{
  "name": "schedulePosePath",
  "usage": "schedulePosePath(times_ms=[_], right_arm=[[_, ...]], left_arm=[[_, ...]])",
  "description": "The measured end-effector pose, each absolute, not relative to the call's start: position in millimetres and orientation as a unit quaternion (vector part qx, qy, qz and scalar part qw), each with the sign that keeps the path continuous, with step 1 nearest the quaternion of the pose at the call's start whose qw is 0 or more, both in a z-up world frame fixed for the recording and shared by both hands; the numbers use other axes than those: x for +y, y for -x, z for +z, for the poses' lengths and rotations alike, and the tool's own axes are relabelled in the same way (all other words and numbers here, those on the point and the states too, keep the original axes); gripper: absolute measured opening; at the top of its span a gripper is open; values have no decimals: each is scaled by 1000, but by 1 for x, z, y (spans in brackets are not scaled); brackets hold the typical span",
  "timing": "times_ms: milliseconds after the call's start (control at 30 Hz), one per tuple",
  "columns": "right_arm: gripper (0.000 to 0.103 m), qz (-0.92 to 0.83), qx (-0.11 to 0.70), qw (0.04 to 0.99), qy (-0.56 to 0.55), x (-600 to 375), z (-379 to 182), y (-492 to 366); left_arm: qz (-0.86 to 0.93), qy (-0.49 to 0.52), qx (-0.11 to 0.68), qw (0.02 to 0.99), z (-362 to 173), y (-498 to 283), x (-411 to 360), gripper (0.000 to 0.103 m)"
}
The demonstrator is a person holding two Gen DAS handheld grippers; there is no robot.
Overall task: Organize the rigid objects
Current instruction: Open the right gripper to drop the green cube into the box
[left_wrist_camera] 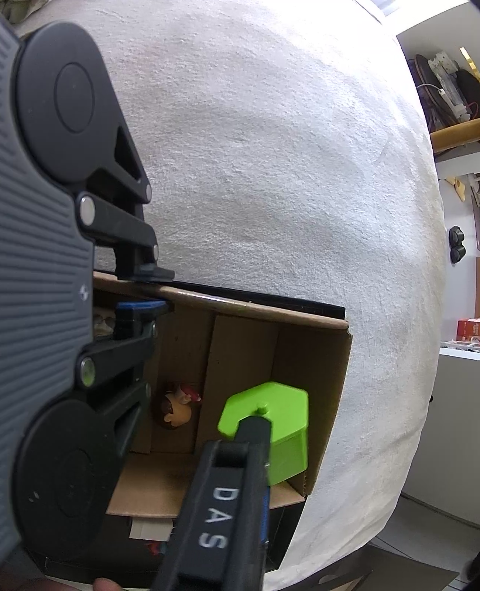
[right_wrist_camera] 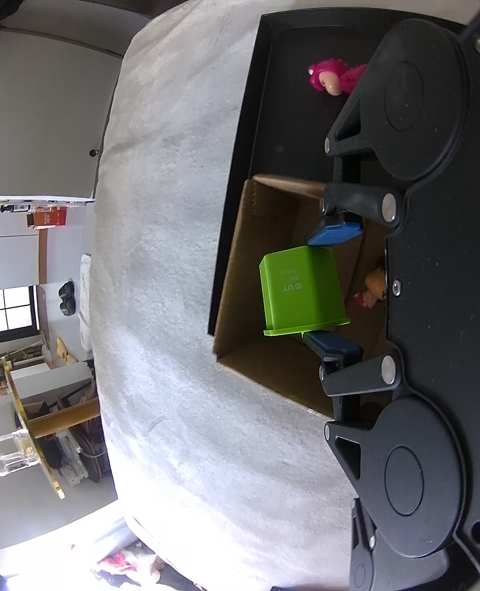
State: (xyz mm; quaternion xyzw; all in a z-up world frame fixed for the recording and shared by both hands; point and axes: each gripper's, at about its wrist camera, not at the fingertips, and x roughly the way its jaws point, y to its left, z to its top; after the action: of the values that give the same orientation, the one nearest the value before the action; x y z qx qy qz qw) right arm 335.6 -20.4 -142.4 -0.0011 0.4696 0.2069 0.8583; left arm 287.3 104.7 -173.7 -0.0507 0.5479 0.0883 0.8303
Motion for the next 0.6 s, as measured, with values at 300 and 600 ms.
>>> schedulePosePath(times_ms=[300, 600], right_arm=[[51, 206, 470, 858, -13, -30, -137, -336], [52, 181, 471, 863, -35, -68, -136, -327]], left_arm=[[92, 48, 550, 829, -172, -287, 102, 9], [90, 63, 546, 831, -162, -285, 106, 9]])
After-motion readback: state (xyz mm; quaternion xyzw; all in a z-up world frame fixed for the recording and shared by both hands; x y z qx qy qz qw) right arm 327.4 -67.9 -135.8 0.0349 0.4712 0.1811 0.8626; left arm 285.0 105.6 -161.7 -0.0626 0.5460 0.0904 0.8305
